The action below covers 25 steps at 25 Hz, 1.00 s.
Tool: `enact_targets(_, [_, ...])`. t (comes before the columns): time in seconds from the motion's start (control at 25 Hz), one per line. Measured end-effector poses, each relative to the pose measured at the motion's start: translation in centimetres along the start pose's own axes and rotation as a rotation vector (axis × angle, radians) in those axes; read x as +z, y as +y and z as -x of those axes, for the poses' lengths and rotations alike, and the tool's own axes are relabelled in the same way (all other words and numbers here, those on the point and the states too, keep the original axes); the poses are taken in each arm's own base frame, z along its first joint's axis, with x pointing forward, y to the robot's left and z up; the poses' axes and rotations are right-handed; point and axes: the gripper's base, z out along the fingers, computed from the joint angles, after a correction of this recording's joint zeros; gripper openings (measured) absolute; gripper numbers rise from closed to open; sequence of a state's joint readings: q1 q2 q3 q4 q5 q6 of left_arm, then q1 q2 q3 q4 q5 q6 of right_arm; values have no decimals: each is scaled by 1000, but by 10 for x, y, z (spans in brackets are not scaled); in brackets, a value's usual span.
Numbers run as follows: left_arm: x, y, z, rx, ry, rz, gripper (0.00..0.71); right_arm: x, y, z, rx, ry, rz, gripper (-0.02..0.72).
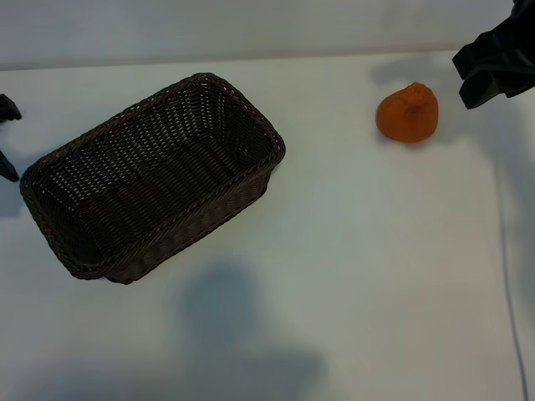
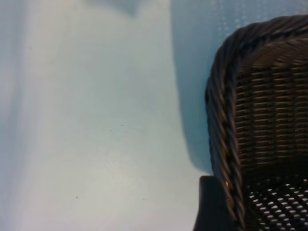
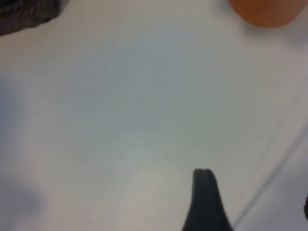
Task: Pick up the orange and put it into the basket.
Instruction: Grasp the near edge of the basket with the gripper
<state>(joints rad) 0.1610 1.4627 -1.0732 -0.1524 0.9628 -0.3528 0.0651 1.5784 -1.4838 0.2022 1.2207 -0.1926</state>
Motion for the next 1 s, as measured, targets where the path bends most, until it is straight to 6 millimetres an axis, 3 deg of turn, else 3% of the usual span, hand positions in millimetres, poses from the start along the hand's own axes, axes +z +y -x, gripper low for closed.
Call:
enact_targets(0.44, [59, 6, 5, -10, 52, 34, 494, 0, 0, 0, 0, -1, 1, 472])
enact_targets(1.0, [86, 5, 8, -12, 32, -22, 494, 0, 0, 1, 0, -6, 0, 472])
